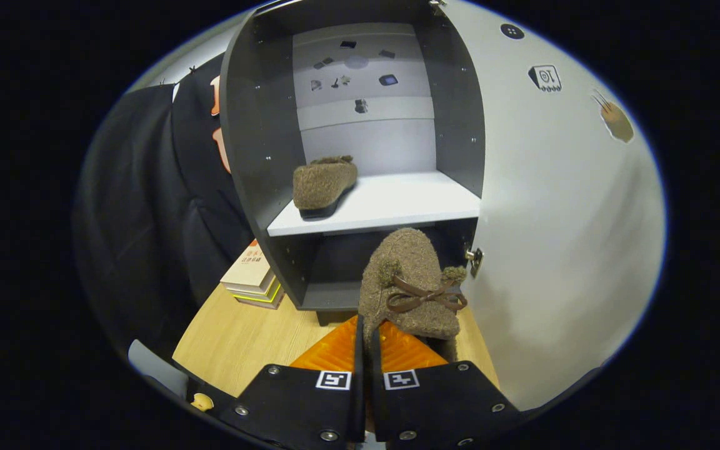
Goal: Open the shoe cabinet door, grab the shoes and put them into the shoe cabinet, then close the shoe cabinet door.
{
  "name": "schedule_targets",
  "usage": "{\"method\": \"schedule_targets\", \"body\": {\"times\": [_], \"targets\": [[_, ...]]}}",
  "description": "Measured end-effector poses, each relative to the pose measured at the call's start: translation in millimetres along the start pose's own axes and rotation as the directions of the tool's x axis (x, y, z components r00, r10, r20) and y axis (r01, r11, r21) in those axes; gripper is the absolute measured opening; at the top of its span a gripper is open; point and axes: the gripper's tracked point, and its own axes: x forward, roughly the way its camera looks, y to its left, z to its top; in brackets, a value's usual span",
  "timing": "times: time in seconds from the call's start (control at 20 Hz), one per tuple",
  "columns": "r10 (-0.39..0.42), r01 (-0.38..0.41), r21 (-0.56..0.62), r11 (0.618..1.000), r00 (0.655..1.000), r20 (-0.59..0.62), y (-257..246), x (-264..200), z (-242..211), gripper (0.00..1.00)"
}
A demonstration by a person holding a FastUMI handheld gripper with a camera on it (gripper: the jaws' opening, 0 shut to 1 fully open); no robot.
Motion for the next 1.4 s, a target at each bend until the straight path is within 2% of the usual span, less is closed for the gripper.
{"method": "schedule_targets", "body": {"times": [0.4, 0.75, 1.05, 1.15, 1.25, 1.35, 1.4], "targets": [[-0.001, 0.011, -0.09, 0.996, 0.993, 0.118, -15.8, 30.5, 113.3, 0.05], [0.002, 0.017, -0.149, 0.989, 0.992, 0.125, -28.2, 106.0, 184.5, 0.05], [-0.037, 0.048, -0.183, 0.982, 0.997, 0.065, -40.3, 185.9, 210.9, 0.05], [-0.05, 0.056, -0.205, 0.977, 0.998, 0.036, -41.9, 206.1, 207.0, 0.05], [-0.029, 0.028, -0.18, 0.983, 1.0, -0.003, -34.6, 223.3, 200.1, 0.05], [-0.05, 0.046, -0.159, 0.986, 0.999, -0.017, -38.5, 234.9, 196.1, 0.05], [-0.067, 0.062, -0.145, 0.987, 0.997, -0.027, -41.1, 239.2, 192.4, 0.09]]}}
